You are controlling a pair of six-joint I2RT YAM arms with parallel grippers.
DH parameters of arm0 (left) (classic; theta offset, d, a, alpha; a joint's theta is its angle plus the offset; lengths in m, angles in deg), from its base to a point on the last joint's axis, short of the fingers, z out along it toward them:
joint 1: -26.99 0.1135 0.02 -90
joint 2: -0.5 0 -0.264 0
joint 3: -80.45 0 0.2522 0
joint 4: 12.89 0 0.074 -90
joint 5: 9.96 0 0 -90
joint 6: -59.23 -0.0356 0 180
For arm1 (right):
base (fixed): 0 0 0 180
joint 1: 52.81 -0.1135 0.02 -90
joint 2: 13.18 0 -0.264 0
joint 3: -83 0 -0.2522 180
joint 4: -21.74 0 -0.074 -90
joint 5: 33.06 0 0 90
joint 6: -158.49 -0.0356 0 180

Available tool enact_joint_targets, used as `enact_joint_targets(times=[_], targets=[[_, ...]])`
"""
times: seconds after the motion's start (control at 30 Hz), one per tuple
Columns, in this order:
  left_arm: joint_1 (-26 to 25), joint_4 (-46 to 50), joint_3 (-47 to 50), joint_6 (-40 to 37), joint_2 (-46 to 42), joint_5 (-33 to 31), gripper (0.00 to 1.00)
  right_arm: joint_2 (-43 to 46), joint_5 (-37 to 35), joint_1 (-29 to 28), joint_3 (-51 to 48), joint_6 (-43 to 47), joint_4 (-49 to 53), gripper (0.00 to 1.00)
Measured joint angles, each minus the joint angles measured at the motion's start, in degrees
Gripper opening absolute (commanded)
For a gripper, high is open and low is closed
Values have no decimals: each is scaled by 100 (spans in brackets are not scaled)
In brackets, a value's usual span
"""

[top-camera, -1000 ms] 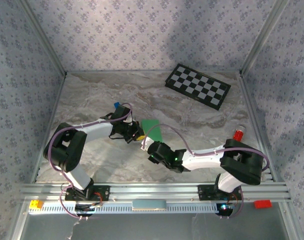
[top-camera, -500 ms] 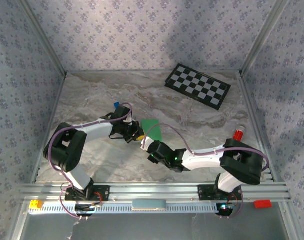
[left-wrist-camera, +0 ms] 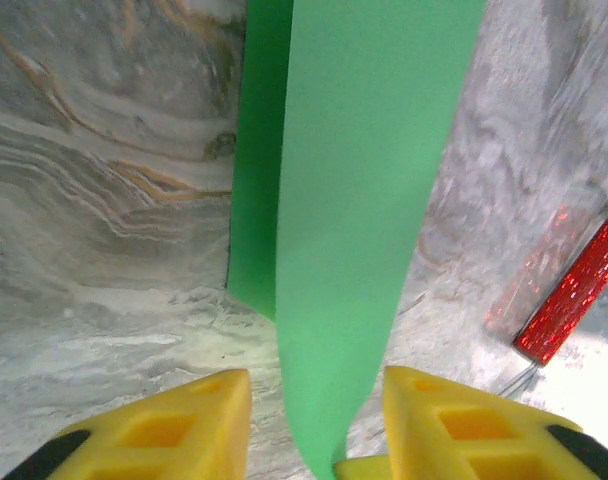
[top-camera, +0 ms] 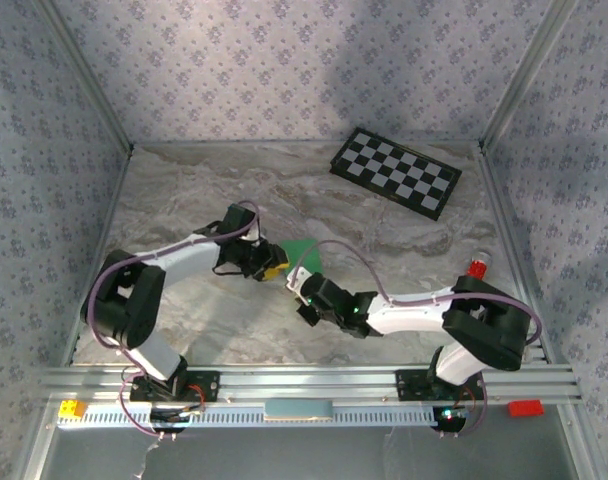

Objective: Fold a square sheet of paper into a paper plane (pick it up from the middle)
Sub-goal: Third fold the triangle at the center of the table.

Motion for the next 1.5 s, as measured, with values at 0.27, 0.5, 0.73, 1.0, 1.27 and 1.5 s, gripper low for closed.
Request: enact_joint_targets(times=[0.27,0.5,0.73,1.0,1.27,1.5], targets=[[192,538,-361,-396,-345,-348,46,79,2164,1117,39,-1298,111,0],[192,793,-575,-640,-326,-365,38,-120,3333,1368,155,-1869,70,0],[192,846,-1250,-905,153,-205,18,-455,3882,1414,227,-2118,-33,0],[190,664,-1679,-970,1189,435,11,-706,4107,1436,229,-2310,-387,0],[90,560,-2033,-1121,1943,710,8,-758,4183,1482,227,-2404,-564,0],[28,540,-2033,-1224,2455,745,6,-778,4225,1517,227,-2448,-597,0]])
